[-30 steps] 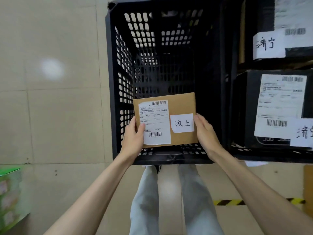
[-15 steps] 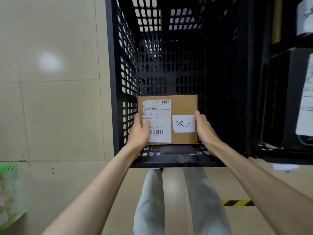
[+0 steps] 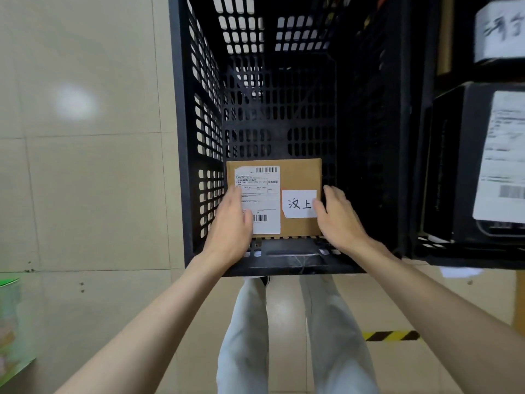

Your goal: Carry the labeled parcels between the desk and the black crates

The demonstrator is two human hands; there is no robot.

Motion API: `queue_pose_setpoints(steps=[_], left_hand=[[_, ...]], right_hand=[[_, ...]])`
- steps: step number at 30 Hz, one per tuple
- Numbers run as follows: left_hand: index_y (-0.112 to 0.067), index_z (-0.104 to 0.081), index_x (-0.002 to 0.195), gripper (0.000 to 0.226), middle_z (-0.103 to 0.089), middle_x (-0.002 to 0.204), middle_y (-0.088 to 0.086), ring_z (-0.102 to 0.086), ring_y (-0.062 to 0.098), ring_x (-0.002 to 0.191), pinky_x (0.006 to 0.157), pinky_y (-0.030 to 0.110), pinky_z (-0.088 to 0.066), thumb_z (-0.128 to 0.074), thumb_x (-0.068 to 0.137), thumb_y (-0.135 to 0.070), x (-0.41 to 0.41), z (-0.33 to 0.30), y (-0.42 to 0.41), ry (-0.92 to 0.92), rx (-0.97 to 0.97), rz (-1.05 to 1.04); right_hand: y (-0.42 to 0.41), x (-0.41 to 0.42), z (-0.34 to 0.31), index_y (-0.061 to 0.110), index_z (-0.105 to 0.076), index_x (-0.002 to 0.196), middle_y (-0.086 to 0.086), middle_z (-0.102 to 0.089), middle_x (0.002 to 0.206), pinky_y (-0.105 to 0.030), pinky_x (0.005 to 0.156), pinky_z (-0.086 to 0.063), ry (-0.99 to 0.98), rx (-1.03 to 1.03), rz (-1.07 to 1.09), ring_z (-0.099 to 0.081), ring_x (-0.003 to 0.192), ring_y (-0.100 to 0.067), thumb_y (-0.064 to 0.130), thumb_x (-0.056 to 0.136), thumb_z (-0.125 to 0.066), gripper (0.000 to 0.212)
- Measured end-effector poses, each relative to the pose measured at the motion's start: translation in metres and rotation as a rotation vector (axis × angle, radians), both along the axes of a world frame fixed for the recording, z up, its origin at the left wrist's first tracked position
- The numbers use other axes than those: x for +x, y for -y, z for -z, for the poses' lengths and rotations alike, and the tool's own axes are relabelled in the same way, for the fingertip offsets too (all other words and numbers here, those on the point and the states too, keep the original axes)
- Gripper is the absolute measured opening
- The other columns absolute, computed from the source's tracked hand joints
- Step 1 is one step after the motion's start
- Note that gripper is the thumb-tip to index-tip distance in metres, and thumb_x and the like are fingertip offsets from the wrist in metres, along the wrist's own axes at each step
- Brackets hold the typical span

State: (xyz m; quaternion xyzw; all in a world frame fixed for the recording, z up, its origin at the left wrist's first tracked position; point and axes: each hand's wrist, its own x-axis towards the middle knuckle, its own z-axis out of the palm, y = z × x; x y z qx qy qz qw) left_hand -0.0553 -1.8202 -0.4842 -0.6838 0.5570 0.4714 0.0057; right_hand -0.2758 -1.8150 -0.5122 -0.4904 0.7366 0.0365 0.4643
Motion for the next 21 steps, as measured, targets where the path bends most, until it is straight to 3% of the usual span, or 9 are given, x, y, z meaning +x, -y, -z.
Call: queue_pose_setpoints(steps=[2,3,7,10,13,16,18,21], left_hand=[[-0.01,-0.026,0.159,0.053,-0.024,0.166,0.006,-0.022,0.019,0.153,0.123,0.027,-0.012,-0.038,0.108,-0.019,0.001,-0.003,-0.001,0.122,0.04,0.211],[-0.009,-0.023,0.16,0.054,-0.02,0.168,0.007,-0.018,0.019,0.155,0.122,0.026,-0.011,-0.036,0.109,-0.022,0.002,-0.003,0.0,0.16,0.057,0.28],[-0.007,-0.024,0.158,0.052,-0.018,0.168,0.01,-0.017,0.023,0.155,0.123,0.034,-0.017,-0.032,0.11,-0.026,0.008,0.011,0.0,0.211,0.085,0.422],[-0.005,-0.023,0.158,0.052,-0.015,0.168,0.014,-0.015,0.026,0.156,0.125,0.036,-0.02,-0.029,0.11,-0.025,0.01,0.021,-0.004,0.25,0.082,0.498],[-0.005,-0.023,0.158,0.051,-0.014,0.169,0.014,-0.014,0.027,0.156,0.124,0.035,-0.021,-0.026,0.111,-0.026,0.009,0.023,-0.002,0.283,0.11,0.532],[-0.008,-0.028,0.154,0.047,-0.02,0.167,0.011,-0.022,0.026,0.154,0.121,0.041,-0.028,-0.027,0.111,-0.028,0.004,0.012,0.011,0.258,0.185,0.528],[-0.009,-0.035,0.15,0.045,-0.032,0.162,0.011,-0.034,0.027,0.147,0.116,0.043,-0.036,-0.029,0.11,-0.03,0.002,-0.001,0.017,0.253,0.203,0.521],[-0.011,-0.047,0.143,0.044,-0.049,0.149,0.01,-0.05,0.028,0.132,0.108,0.046,-0.044,-0.03,0.109,-0.035,-0.001,-0.033,0.021,0.308,0.102,0.48]], right_hand=[[-0.004,0.001,-0.01,0.014,-0.048,0.134,-0.004,-0.048,0.139,-0.04,0.107,-0.039,-0.051,-0.108,-0.245,-0.047,0.126,-0.025,0.031,0.107,-0.032,0.037],[-0.006,0.002,-0.011,0.012,-0.049,0.133,-0.004,-0.048,0.138,-0.038,0.109,-0.035,-0.063,-0.112,-0.344,-0.045,0.128,-0.024,0.03,0.107,-0.031,0.036],[-0.008,0.006,-0.01,0.01,-0.028,0.155,-0.003,-0.019,0.165,-0.039,0.124,-0.011,-0.083,0.039,-0.486,-0.017,0.151,-0.016,0.037,0.108,-0.023,0.054],[-0.01,0.006,-0.009,0.011,-0.021,0.158,-0.002,-0.011,0.167,-0.035,0.125,-0.006,-0.081,0.055,-0.479,-0.011,0.153,-0.014,0.04,0.108,-0.021,0.057],[-0.004,0.007,-0.009,0.01,-0.035,0.151,-0.005,-0.023,0.164,-0.036,0.123,-0.016,-0.065,0.061,-0.485,-0.023,0.15,-0.018,0.039,0.108,-0.021,0.054],[0.015,0.006,-0.019,0.011,-0.06,0.117,-0.011,-0.06,0.131,-0.039,0.096,-0.042,-0.065,0.115,-0.377,-0.055,0.116,-0.03,0.04,0.107,-0.025,0.046],[0.026,0.007,-0.03,0.012,-0.061,0.102,-0.011,-0.065,0.11,-0.041,0.083,-0.049,-0.052,0.125,-0.338,-0.059,0.097,-0.031,0.039,0.105,-0.028,0.042],[0.037,0.009,-0.062,0.013,-0.056,0.091,-0.009,-0.064,0.097,-0.044,0.078,-0.051,-0.077,0.002,-0.352,-0.06,0.086,-0.031,0.035,0.104,-0.033,0.035]])
